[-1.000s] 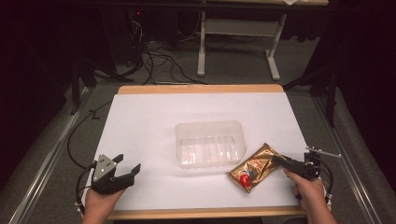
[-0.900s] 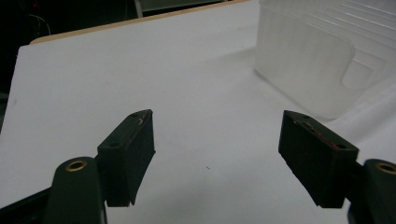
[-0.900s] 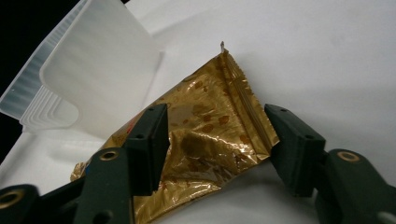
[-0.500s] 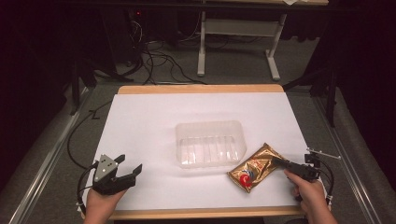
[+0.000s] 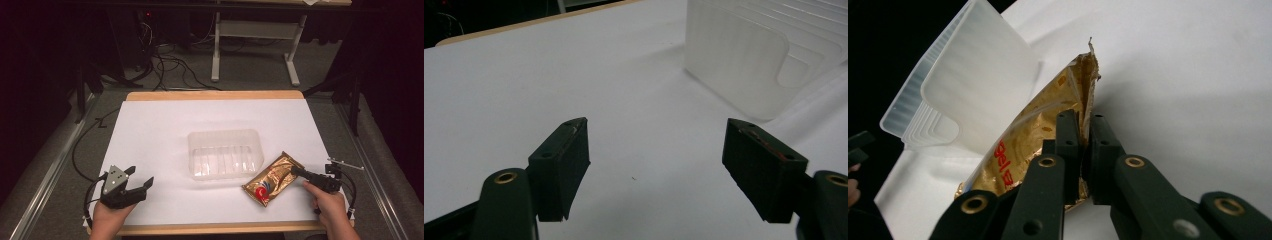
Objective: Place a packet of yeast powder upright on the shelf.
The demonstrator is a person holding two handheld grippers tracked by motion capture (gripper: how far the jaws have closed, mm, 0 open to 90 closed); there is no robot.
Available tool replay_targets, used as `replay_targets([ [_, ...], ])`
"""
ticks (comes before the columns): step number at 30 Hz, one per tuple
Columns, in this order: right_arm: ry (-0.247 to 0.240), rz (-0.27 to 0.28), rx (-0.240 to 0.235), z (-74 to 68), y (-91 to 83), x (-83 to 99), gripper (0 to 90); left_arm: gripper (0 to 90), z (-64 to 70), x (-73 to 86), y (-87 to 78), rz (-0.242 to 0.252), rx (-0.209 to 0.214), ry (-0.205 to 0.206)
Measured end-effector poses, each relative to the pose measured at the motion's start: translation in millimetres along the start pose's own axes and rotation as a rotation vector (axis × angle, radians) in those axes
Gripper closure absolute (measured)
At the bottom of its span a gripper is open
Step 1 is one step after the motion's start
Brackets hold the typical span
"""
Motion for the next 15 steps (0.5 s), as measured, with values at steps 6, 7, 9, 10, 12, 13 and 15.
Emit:
replay_targets([
  [6,-0.069,0.032,-0.002,-13.1,-1.4,-5.9,90.0,27.5,1.3,0.8,0.5,-0.005,0.004,0.004],
  [7,-0.079,0.036,-0.001,-15.2,-2.0,-6.7,90.0,27.5,1.5,0.3,0.5,-0.003,0.005,0.007],
  [9,-0.095,0.040,0.002,-19.7,-3.2,-8.4,90.0,27.5,1.1,0.0,0.8,-0.002,0.006,0.006],
  [10,-0.101,0.043,0.003,-21.0,-3.6,-9.2,90.0,27.5,0.7,0.0,0.9,-0.002,0.005,0.005],
  [12,-0.127,0.054,0.015,-25.4,-5.4,-10.9,90.0,27.5,-0.3,-0.9,0.0,0.004,-0.002,0.010],
  [13,-0.141,0.063,0.013,-27.3,-5.8,-12.0,90.0,28.0,-0.8,-2.0,-0.9,0.010,-0.004,0.016],
  [15,-0.154,0.071,0.012,-30.5,-7.6,-13.3,90.0,28.1,-1.2,-2.9,-2.1,0.019,-0.003,0.007],
])
Point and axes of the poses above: each handheld gripper's, and its own axes: y roughly forward along the jaws, x roughly out of its underside, z roughly to its right, the point moved 8 cm from there along y, roughly forward along the jaws, and after that the axes turned 3 degrees about z, right-handed, at the moved point
